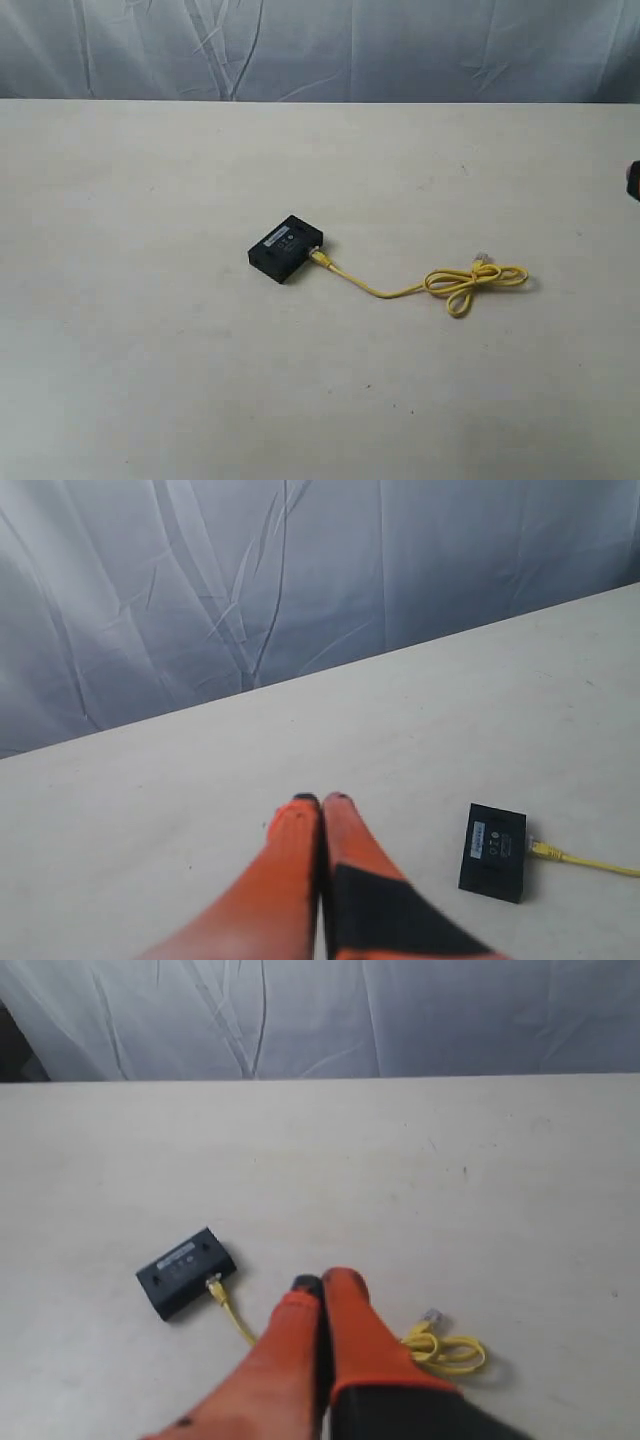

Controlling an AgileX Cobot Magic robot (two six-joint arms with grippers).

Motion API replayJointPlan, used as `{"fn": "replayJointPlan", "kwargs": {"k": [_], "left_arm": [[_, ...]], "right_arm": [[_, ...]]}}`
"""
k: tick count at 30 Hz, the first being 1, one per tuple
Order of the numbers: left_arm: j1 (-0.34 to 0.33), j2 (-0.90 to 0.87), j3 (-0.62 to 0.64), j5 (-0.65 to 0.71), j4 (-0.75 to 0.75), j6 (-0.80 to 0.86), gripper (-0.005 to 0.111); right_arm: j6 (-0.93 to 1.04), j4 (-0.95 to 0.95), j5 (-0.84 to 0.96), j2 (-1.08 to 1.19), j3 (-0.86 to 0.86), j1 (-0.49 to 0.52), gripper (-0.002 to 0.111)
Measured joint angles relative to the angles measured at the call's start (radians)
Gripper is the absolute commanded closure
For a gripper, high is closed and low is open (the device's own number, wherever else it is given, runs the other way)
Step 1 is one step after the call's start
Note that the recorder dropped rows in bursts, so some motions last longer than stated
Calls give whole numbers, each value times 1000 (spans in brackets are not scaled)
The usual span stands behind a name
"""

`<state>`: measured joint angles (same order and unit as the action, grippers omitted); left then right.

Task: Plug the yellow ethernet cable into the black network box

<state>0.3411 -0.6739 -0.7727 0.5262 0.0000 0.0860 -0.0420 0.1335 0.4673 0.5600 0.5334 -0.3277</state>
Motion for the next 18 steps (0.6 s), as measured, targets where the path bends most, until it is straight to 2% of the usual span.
{"fn": "replayJointPlan", "kwargs": {"k": [11,18], "left_arm": [[0,5,0,0,6,0,107],[0,5,0,0,10,0,107]], "right_arm": [[2,-21,2,-314,0,203,108],[4,-19,-1,-419,-8,220,108]]}}
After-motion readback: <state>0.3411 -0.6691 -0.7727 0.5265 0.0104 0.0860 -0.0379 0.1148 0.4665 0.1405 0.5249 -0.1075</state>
